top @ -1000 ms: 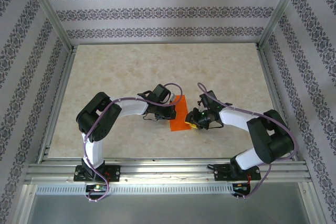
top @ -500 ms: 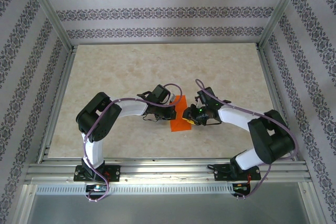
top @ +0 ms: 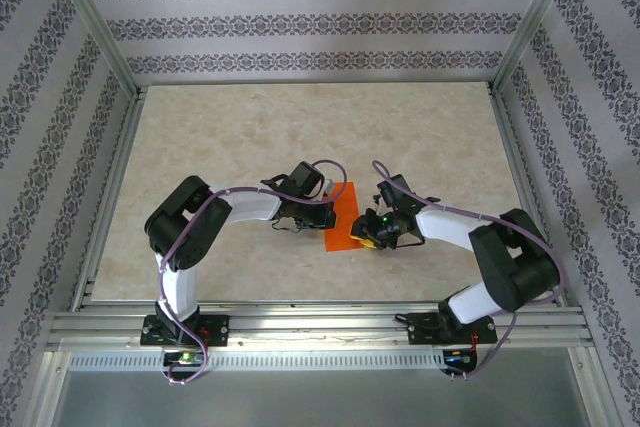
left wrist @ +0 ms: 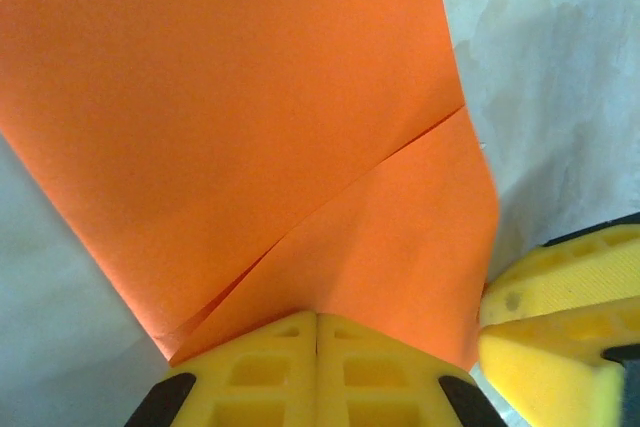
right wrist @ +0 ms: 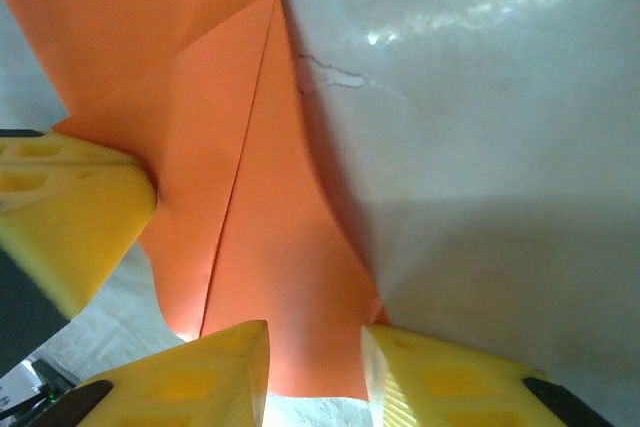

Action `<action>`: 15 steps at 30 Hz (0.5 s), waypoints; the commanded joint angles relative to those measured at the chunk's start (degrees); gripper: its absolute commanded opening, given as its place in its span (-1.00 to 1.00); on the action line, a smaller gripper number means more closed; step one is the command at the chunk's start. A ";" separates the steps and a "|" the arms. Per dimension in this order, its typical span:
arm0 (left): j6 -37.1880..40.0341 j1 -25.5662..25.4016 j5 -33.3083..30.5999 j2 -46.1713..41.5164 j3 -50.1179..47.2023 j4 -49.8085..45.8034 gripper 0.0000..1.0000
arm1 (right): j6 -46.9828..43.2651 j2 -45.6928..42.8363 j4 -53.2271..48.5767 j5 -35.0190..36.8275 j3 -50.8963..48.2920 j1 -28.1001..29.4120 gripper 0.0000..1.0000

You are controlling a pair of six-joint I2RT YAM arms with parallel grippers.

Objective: Fold a paper plane with a square sheet of paper (pick it up from the middle)

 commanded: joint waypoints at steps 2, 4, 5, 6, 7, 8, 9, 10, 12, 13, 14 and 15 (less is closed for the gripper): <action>-0.79 0.64 0.31 -0.50 -1.38 -1.11 -1.00 | -0.41 2.59 1.90 0.08 2.32 0.67 -0.33; -0.79 0.64 0.22 -0.48 -1.51 -0.96 -1.00 | -0.04 2.93 3.33 -0.18 2.78 0.67 -0.32; -0.84 0.64 0.17 -0.47 -1.43 -0.85 -1.00 | 0.09 3.11 3.63 -0.19 3.21 0.67 -0.32; -0.81 0.64 0.25 -0.46 -1.46 -0.91 -1.00 | 0.15 3.38 3.96 -0.34 3.91 0.59 -0.31; -0.79 0.64 0.27 -0.40 -1.44 -0.91 -1.00 | 0.17 3.63 4.75 -0.40 4.46 0.59 -0.30; -0.74 0.64 0.34 -0.40 -1.49 -0.86 -1.00 | 0.18 3.91 5.13 -0.34 4.97 0.43 -0.27; -0.66 0.64 0.39 -0.37 -1.57 -0.80 -1.00 | 0.24 4.36 5.43 -0.63 5.67 0.16 -0.25; -0.68 0.64 0.39 -0.35 -1.54 -0.82 -1.00 | -0.02 4.95 6.06 -1.40 6.37 -0.09 -0.25; -0.72 0.64 0.56 -0.36 -1.64 -0.91 -1.00 | -0.72 5.82 6.11 -1.70 7.45 -0.84 -0.24; -0.70 0.64 0.53 -0.44 -1.72 -0.79 -1.00 | -1.24 6.23 6.18 -1.68 7.83 -1.28 -0.22; -0.69 0.62 0.57 -0.52 -1.83 -0.66 -1.00 | -1.82 6.81 6.41 -2.25 8.20 -1.64 -0.21; -0.81 0.63 0.45 -0.52 -1.94 -0.62 -1.00 | -2.67 7.45 6.78 -3.08 8.75 -1.99 -0.21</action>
